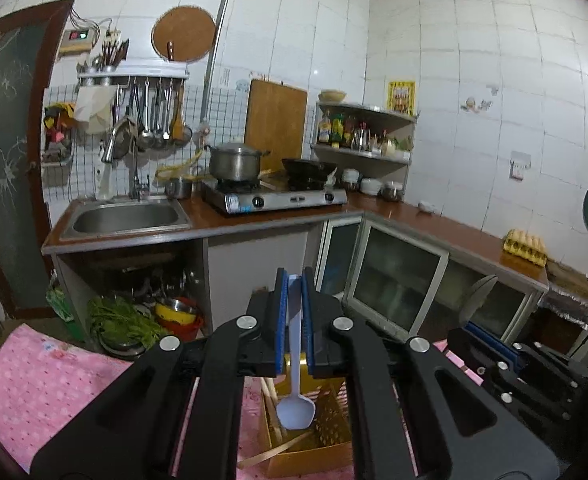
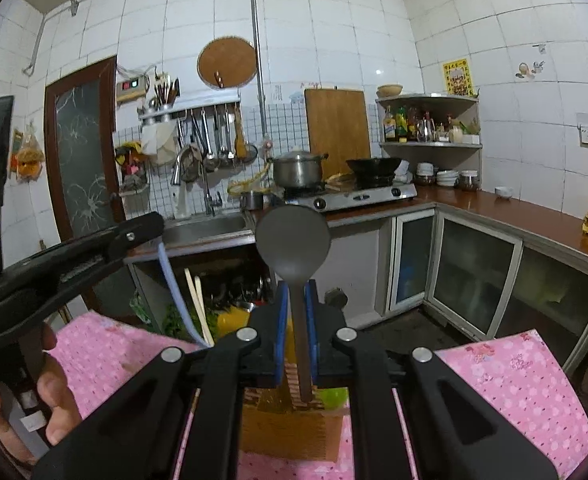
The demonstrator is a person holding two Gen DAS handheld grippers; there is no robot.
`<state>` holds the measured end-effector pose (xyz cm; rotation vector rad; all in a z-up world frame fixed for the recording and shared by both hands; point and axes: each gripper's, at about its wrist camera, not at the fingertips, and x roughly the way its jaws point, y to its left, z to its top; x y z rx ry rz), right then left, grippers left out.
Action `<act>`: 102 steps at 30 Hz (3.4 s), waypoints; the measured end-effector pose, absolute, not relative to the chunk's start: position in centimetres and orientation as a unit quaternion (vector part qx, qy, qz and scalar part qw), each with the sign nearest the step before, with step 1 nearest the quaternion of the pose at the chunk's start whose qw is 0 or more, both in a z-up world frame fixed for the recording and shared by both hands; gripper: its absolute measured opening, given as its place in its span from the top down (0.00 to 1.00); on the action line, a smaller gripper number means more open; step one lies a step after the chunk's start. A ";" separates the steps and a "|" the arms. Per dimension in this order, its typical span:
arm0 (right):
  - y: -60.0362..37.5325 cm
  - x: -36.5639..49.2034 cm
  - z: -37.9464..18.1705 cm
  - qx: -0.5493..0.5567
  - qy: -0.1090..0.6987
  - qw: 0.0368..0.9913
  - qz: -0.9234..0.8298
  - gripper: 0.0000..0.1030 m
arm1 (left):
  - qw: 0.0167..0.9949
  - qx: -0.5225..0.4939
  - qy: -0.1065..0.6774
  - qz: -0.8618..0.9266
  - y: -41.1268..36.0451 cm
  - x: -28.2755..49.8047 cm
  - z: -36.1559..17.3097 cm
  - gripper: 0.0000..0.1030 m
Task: Organize utensils
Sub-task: 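Carry both spoons over the yellow holder and open both tools to drop them, then return both tools to the table and close each on a wooden chopstick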
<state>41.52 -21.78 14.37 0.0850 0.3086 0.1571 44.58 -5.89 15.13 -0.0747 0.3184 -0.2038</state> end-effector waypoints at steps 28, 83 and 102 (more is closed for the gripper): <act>-22.7 38.7 13.1 0.012 0.226 0.973 0.045 0.45 | 0.965 -0.033 0.246 -0.081 -0.7 39.4 12.8 0.31; -24.3 33.7 -2.4 0.062 0.443 0.894 -0.013 0.94 | 0.906 0.041 0.395 -0.149 -3.9 32.6 -1.4 0.06; -28.8 34.3 -3.1 0.055 0.455 0.888 -0.026 0.94 | 0.849 0.090 0.484 -0.191 -13.8 35.7 -6.0 0.86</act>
